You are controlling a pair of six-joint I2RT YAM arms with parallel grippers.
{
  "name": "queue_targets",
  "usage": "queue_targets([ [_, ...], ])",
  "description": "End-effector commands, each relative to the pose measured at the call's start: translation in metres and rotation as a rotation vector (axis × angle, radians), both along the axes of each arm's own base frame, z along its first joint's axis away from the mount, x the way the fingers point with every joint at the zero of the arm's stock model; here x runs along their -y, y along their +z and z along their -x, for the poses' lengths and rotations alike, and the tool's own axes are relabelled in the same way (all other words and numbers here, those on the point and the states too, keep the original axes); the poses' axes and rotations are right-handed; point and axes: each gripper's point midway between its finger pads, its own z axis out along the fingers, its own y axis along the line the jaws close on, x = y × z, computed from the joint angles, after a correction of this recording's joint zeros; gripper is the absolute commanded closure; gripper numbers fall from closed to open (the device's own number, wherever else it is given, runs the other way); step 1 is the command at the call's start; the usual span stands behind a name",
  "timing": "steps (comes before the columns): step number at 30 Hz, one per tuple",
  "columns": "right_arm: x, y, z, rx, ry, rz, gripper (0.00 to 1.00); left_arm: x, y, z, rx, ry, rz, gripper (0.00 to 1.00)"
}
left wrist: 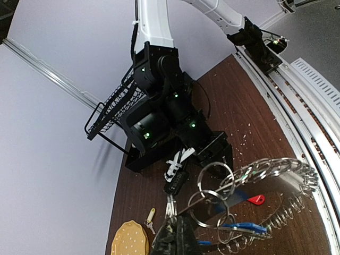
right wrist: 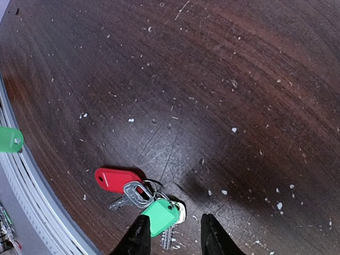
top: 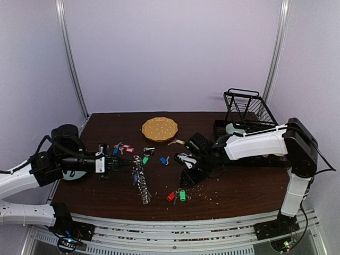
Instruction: Put the keys on the keyring
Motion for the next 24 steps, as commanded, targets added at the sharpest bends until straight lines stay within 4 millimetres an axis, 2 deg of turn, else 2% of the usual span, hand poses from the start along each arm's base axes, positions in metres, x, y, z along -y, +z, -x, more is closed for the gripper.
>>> queue_targets([
  [1,-0.002,-0.018,0.011,-0.065,0.063,-0.017,0.68,0.004,0.017,-0.002,0.038,0.000,0.065,1.00],
  [6,-0.003,-0.026,0.012,-0.073,0.081,-0.019,0.75,0.005,0.014,-0.005,0.032,0.009,0.056,1.00],
  [16,-0.004,-0.030,0.015,-0.097,0.088,-0.059,0.93,0.005,0.014,-0.005,0.029,0.007,0.054,1.00],
  [24,-0.008,-0.026,0.007,-0.078,0.094,-0.074,0.87,0.005,0.014,-0.005,0.032,0.009,0.054,1.00],
])
